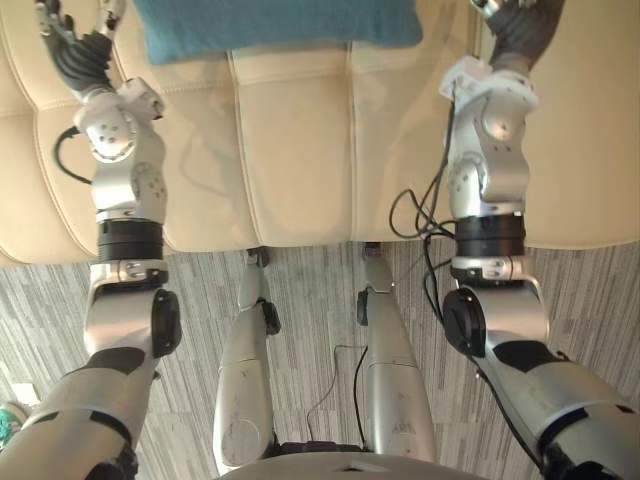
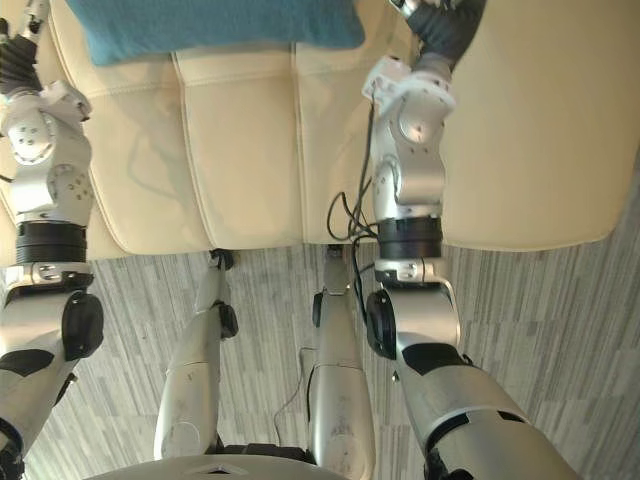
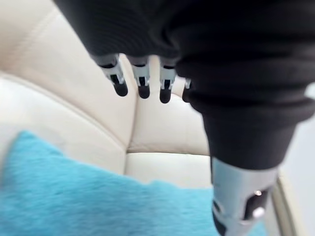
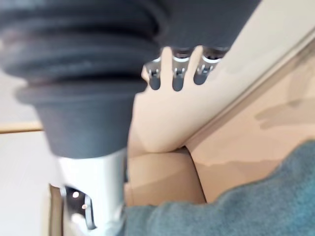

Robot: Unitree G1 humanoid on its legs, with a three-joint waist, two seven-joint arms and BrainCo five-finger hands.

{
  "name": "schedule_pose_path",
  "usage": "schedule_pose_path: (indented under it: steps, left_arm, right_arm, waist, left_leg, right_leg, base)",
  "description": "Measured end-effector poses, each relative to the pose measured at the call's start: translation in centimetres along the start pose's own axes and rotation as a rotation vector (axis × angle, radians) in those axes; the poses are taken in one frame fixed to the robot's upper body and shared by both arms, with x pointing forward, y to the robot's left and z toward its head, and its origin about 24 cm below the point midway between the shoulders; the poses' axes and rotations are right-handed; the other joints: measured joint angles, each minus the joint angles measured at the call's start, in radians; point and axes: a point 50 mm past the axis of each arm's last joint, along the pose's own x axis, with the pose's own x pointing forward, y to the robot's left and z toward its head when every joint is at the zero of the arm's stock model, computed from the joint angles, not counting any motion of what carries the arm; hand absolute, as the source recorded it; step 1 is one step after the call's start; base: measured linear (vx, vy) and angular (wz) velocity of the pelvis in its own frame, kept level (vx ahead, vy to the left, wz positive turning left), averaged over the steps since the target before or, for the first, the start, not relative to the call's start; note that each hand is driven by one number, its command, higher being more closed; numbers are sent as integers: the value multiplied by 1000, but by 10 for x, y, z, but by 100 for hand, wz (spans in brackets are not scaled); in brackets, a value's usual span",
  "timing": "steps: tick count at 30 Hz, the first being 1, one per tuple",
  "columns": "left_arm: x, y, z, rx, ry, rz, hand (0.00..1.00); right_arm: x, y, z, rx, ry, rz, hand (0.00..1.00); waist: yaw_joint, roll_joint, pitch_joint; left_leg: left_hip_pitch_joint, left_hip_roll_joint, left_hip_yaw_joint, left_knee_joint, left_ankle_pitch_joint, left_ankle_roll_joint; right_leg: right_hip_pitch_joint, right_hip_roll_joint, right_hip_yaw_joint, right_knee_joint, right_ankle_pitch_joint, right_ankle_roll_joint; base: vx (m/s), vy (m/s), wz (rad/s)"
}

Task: Pick up cushions and gather them together orderly.

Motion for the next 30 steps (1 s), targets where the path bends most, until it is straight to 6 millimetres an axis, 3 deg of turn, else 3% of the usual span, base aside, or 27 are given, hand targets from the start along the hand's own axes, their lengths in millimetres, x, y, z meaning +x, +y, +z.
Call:
schedule_pose_path:
  steps: [2, 5, 7, 8, 9, 11, 12, 13, 14, 16, 17, 20, 24, 27, 30]
  left_arm:
    - [-5, 15, 2, 27, -36, -24, 0]
    - [-25, 47, -13, 85, -15, -51, 0]
    - [-48, 78, -30, 131, 46, -43, 0]
    - [-68, 103, -43, 168, 106, -18, 0]
    - [-76, 112, -48, 177, 127, -9, 0]
    - [-126, 152, -81, 221, 314, 57, 0]
    - [-148, 163, -93, 228, 393, 78, 0]
    - [-183, 178, -108, 231, 514, 113, 0]
    - [-200, 187, -116, 252, 578, 135, 0]
    - [-259, 215, -140, 329, 822, 207, 0]
    - [-273, 221, -146, 345, 884, 222, 0]
    - [-345, 236, -173, 433, 1210, 267, 0]
    - [-404, 241, -181, 540, 1474, 251, 0]
    - [-421, 251, -177, 582, 1559, 271, 0]
    - [-430, 259, -173, 602, 1605, 293, 0]
  right_arm:
    - [-11, -21, -4, -26, 2, 3, 0]
    - [-38, -56, -17, -80, 45, -5, 0]
    - [-65, -81, -31, -139, 113, -3, 0]
    - [-89, -97, -44, -175, 185, 7, 0]
    - [-97, -101, -48, -181, 211, 10, 0]
    - [-143, -121, -71, -216, 368, 0, 0]
    - [-162, -126, -80, -232, 432, 11, 0]
    - [-192, -130, -92, -238, 539, 24, 0]
    - [-208, -130, -101, -232, 606, 35, 0]
    - [-267, -136, -131, -217, 859, 39, 0]
    - [-282, -140, -138, -217, 927, 34, 0]
    - [-350, -157, -162, -337, 1249, 82, 0]
    - [-401, -186, -169, -504, 1496, 87, 0]
    - [-424, -207, -164, -541, 1620, -12, 0]
    - [-434, -218, -160, -544, 1668, -78, 0]
  waist:
    - [-1, 0, 0]
    - [-4, -2, -1]
    - [-8, -3, -2]
    - [-9, -18, -20]
    - [-8, -24, -33]
    - [-3, -52, -96]
    - [-4, -61, -126]
    - [0, -74, -165]
    - [5, -84, -182]
    - [5, -102, -270]
    - [6, -101, -292]
    - [1, -90, -367]
    - [-3, -89, -421]
    - [0, -86, -438]
    - [3, -82, -446]
  left_leg:
    - [46, 0, 1, 0, -8, 5]
    - [145, -2, 4, 0, -33, 9]
    - [224, -3, 2, 0, -47, 12]
    - [280, -3, 6, 0, -62, 8]
    - [292, -3, 8, 1, -68, 7]
    - [375, -2, 35, 0, -106, 11]
    - [401, -2, 45, 1, -119, 8]
    - [447, -1, 69, 1, -146, -4]
    - [484, 1, 91, 2, -161, -4]
    - [553, 19, 146, 69, -233, -19]
    - [566, 25, 156, 86, -251, -21]
    - [652, 44, 191, 124, -306, -39]
    - [711, 48, 194, 127, -331, -50]
    - [741, 47, 192, 122, -343, -57]
    - [761, 38, 190, 114, -354, -55]
  right_leg:
    - [52, 0, 0, -13, 0, 0]
    - [152, -2, -1, -23, -18, 1]
    - [230, -3, -5, -14, -42, 0]
    - [272, -3, -4, -1, -62, -2]
    - [280, -2, -3, 3, -68, -4]
    - [349, 2, 17, 2, -99, -11]
    - [369, 3, 23, -11, -101, -10]
    - [416, 6, 42, -39, -98, -9]
    - [444, 11, 61, -55, -94, -11]
    - [531, 21, 104, -112, -80, -15]
    - [550, 23, 109, -125, -79, -16]
    - [653, 33, 128, -172, -75, -21]
    - [735, 31, 130, -226, -55, -13]
    - [770, 31, 134, -253, -48, -14]
    - [784, 31, 156, -266, -41, -14]
  base:
    - [-44, -49, -1]
    - [-7, -51, -1]
    - [57, -79, 1]
    - [71, -77, -6]
    - [103, -86, -15]
    - [105, -55, -26]
    - [92, -26, -43]
    - [88, -7, -52]
    - [92, 2, -71]
    - [119, -9, -77]
    - [127, -17, -64]
    - [125, -7, -35]
    - [93, 7, -6]
    - [58, 14, -6]
    - [39, 16, -19]
